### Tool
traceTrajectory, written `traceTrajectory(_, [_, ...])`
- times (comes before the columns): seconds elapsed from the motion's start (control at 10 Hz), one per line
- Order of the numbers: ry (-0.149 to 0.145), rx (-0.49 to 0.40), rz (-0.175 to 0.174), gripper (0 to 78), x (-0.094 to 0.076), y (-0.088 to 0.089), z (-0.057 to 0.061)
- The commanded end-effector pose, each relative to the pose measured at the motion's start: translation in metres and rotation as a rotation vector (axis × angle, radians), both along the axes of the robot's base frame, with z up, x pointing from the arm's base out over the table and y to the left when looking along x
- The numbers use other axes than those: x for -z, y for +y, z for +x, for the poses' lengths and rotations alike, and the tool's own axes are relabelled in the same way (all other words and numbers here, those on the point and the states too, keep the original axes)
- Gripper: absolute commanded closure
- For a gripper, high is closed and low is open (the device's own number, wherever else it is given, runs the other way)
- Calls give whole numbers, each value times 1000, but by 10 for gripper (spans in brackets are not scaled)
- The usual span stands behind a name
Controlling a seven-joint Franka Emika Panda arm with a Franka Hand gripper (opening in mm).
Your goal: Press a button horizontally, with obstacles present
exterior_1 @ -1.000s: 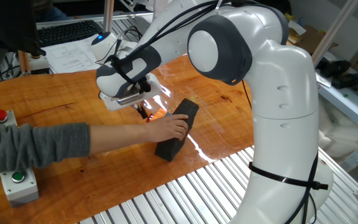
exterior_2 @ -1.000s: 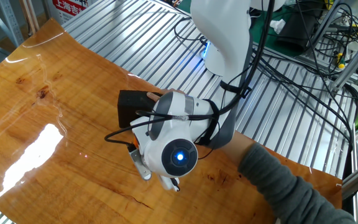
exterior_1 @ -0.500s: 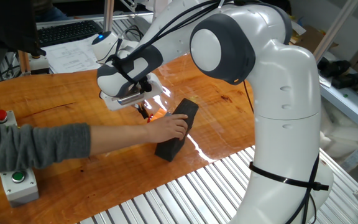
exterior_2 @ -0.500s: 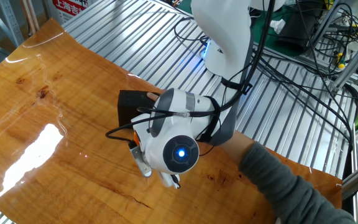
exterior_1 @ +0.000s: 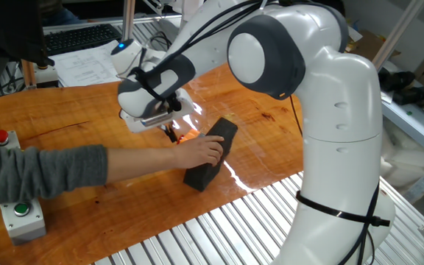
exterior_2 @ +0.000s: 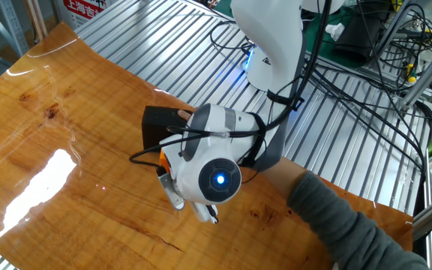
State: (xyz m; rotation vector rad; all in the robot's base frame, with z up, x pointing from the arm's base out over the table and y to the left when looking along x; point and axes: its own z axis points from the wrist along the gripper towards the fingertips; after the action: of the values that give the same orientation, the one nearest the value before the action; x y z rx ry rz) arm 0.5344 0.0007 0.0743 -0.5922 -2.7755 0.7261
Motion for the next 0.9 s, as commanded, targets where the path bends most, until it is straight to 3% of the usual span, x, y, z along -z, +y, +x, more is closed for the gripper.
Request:
traceTrajectory(0.1, [16,1,-8,776,-1,-14,-6])
traceTrajectory(0.9, [20,6,-30,776,0,-19,-14])
